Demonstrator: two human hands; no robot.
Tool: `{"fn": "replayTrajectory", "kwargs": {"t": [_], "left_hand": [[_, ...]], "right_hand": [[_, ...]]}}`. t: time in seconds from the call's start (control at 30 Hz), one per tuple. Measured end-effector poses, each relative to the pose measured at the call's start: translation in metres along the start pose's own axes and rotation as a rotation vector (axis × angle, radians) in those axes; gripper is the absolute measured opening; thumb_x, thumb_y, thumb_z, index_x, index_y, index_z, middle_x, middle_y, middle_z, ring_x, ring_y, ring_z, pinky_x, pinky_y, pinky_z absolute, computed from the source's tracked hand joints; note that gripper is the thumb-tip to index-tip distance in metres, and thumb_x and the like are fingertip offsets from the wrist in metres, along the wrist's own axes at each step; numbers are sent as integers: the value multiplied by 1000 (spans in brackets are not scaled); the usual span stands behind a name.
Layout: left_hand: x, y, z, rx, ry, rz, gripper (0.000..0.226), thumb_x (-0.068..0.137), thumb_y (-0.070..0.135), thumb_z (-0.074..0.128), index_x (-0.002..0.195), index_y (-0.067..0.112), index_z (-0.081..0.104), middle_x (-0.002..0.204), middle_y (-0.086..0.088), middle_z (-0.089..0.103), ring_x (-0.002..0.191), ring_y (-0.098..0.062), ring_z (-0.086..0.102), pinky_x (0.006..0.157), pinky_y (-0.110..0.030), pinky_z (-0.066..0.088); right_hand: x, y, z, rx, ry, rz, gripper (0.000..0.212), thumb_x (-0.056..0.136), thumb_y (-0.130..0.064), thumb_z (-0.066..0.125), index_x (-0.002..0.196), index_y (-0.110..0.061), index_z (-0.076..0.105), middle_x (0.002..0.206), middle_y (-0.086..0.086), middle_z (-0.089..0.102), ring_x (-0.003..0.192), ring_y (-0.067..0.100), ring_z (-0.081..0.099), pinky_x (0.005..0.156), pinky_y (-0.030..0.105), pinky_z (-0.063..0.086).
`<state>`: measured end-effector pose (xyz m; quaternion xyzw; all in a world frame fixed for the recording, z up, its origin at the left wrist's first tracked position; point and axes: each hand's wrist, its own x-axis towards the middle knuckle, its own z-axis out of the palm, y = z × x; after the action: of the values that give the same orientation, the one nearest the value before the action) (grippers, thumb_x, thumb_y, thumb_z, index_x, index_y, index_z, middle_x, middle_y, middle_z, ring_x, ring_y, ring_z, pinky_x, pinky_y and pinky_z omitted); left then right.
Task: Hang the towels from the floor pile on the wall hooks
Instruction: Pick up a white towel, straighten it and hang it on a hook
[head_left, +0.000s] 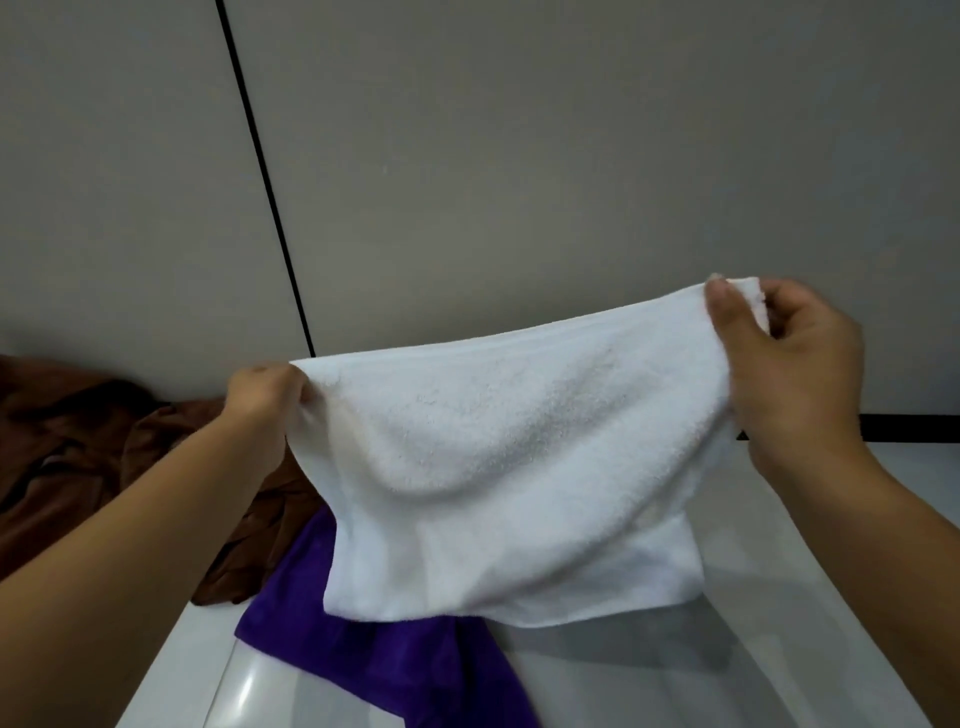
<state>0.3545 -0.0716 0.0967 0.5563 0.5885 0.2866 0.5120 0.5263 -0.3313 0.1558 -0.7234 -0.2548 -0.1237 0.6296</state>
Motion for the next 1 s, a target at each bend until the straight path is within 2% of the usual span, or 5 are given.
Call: {"fn": "replayTrajectory", "kwargs": {"t": [0.17, 0.43, 0.57, 0.77, 1.0], "left_hand": [[-17, -11, 17, 299, -324, 147, 17, 86, -2, 56, 70, 5, 54, 78, -14, 48, 66, -22, 42, 56, -26, 29], [-88, 32, 48, 138, -910, 472, 40, 77, 43, 70, 112, 27, 64, 113, 14, 66, 108, 1, 59, 93, -18, 43], [-117, 43, 52, 2, -993, 574, 26, 91, 23, 56, 114, 14, 64, 113, 5, 68, 103, 0, 61, 85, -8, 46], [-131, 47, 55, -25, -968, 585, 17, 91, 21, 55, 96, 8, 63, 98, -12, 66, 91, -19, 63, 91, -36, 50], [-133, 50, 51, 34, -1006, 551, 20, 84, 30, 64, 75, 14, 55, 73, -8, 54, 66, -18, 51, 55, -23, 40]], "right_hand": [[-7, -18, 10, 89, -203, -32, 15, 85, -25, 67, 70, -27, 62, 58, -21, 62, 57, -6, 54, 55, 11, 44], [-15, -21, 15, 136, -429, -20, 11, 86, -21, 63, 80, -30, 66, 67, -26, 66, 66, -10, 60, 54, 7, 43], [-15, -22, 11, 123, -543, 3, 12, 89, -24, 58, 86, -31, 67, 74, -25, 68, 75, -8, 63, 59, 7, 47], [-14, -25, 9, 130, -594, 21, 15, 92, -27, 53, 95, -31, 67, 85, -16, 68, 88, -1, 64, 78, 22, 52], [-21, -25, 14, 203, -619, 47, 15, 94, -15, 51, 93, -27, 58, 57, -11, 57, 53, -2, 54, 49, 13, 45]]}}
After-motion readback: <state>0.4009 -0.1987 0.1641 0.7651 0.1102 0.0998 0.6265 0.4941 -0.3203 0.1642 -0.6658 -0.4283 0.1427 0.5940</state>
